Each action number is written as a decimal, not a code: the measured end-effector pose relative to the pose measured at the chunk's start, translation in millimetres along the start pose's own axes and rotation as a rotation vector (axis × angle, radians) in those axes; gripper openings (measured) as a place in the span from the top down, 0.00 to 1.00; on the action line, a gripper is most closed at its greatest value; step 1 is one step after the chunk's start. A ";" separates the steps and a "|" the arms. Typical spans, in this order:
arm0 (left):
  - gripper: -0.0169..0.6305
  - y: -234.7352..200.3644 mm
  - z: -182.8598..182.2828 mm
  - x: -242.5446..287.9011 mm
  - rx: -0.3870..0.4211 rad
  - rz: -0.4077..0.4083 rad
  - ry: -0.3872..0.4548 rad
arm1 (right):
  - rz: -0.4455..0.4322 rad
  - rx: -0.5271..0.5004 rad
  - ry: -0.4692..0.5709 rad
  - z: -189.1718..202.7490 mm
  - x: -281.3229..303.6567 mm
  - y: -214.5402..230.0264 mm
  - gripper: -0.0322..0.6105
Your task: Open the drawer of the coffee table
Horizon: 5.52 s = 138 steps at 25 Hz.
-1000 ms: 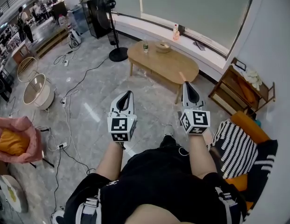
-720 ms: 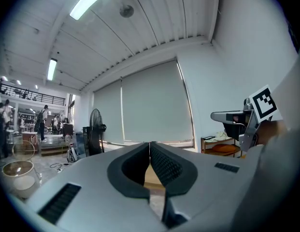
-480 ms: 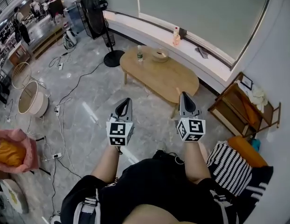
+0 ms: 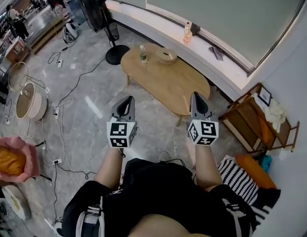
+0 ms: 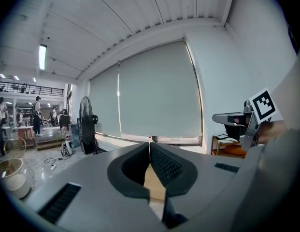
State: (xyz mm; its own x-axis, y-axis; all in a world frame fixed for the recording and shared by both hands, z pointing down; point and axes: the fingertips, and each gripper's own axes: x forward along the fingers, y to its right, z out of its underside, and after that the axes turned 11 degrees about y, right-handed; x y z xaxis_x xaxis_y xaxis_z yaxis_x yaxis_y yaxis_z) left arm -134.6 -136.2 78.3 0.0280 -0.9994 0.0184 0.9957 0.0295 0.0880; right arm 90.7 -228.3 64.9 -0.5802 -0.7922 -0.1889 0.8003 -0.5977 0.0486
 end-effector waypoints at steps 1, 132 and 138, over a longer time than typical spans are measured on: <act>0.94 -1.9 2.6 8.0 -0.008 0.003 -0.005 | -0.010 0.007 -0.005 4.2 5.4 2.2 0.93; 0.59 11.2 833.3 238.2 -1.375 0.666 0.030 | -0.670 0.000 -0.478 780.5 -86.9 9.5 0.80; 0.60 12.4 834.5 236.2 -1.350 0.673 0.024 | -0.683 0.069 -0.451 780.1 -88.3 11.2 0.79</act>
State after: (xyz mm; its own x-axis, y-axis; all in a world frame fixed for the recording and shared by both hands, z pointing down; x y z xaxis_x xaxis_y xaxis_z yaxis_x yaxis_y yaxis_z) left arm -189.5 -358.7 914.8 0.4869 -0.8064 -0.3357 0.1275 0.4458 -0.8860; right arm 32.7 -261.0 847.2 -0.9531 -0.2152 0.2127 0.2457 -0.9607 0.1289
